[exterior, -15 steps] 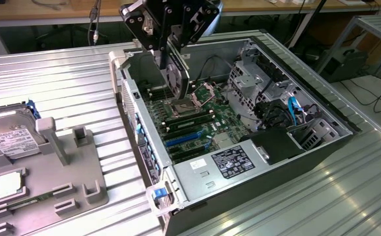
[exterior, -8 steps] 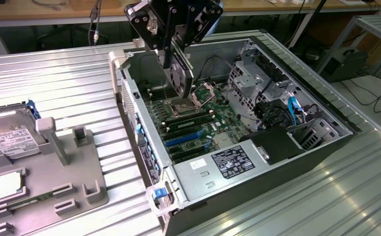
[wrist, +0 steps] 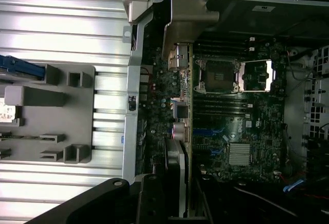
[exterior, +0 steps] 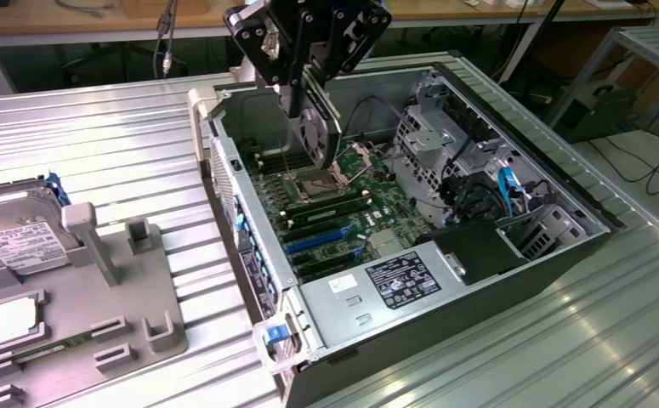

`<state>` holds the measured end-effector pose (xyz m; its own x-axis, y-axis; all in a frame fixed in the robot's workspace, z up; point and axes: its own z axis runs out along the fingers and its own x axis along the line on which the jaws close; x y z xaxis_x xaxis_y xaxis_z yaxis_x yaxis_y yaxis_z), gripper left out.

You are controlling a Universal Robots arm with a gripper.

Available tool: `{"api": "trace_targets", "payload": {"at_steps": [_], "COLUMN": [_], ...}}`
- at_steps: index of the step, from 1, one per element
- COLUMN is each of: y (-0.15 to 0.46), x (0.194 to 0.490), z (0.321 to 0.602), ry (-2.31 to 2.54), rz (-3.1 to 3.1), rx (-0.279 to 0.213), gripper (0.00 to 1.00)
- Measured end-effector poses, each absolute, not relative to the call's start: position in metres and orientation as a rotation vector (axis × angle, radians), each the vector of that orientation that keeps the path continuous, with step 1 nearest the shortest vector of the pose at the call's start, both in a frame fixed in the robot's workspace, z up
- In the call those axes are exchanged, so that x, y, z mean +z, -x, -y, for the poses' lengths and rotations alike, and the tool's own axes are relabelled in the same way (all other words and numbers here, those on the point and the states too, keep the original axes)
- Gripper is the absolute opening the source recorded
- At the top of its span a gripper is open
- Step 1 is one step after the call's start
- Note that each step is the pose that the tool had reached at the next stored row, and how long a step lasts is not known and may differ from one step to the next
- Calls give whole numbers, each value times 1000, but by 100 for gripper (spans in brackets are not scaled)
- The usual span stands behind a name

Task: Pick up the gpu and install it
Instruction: 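Pick up the gpu and move the gpu toward the slot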

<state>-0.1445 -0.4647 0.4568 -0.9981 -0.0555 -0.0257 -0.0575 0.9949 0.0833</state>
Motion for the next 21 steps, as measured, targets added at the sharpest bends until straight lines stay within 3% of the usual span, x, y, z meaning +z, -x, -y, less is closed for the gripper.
{"api": "trace_targets", "payload": {"at_steps": [21], "y": [116], "x": [456], "z": [465], "ry": [88], "rz": [-3114], "rx": [131], "gripper": [28]}}
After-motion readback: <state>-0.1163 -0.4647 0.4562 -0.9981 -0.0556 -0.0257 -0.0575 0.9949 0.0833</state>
